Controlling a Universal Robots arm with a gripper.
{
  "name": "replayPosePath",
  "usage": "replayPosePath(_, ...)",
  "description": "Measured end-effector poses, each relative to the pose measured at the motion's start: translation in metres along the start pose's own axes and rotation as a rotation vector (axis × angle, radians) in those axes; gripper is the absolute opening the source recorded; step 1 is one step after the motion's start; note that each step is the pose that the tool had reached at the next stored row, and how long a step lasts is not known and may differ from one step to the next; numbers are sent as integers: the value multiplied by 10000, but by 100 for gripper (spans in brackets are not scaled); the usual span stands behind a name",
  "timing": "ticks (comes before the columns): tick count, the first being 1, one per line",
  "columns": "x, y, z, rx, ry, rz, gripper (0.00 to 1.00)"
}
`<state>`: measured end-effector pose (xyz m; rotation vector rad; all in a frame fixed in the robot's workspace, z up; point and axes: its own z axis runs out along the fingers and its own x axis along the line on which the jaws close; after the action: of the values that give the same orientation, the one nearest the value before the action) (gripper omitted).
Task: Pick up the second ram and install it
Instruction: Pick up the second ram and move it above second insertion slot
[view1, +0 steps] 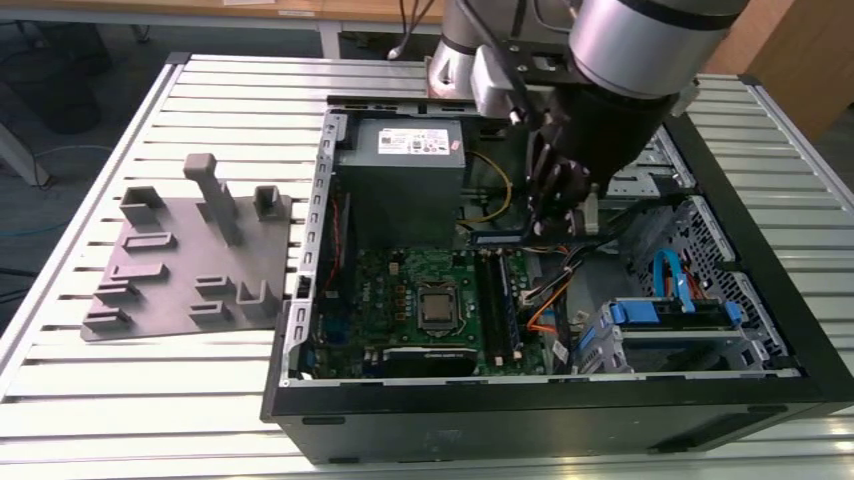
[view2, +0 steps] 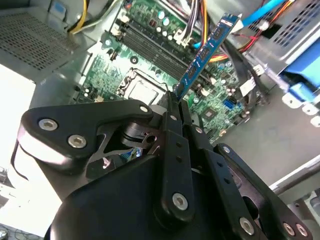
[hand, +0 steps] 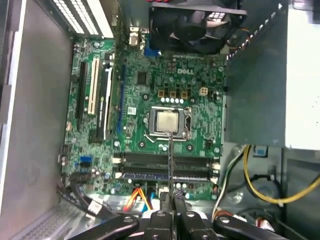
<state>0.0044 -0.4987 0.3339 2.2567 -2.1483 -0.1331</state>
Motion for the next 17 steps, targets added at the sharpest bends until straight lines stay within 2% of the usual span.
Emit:
replayPosePath(6,11,81,115,0,1,-1,11)
replayPosePath(11,9,193,214,0,2,0,11)
replayPosePath(17,14,203,324,-1,1,-1,11)
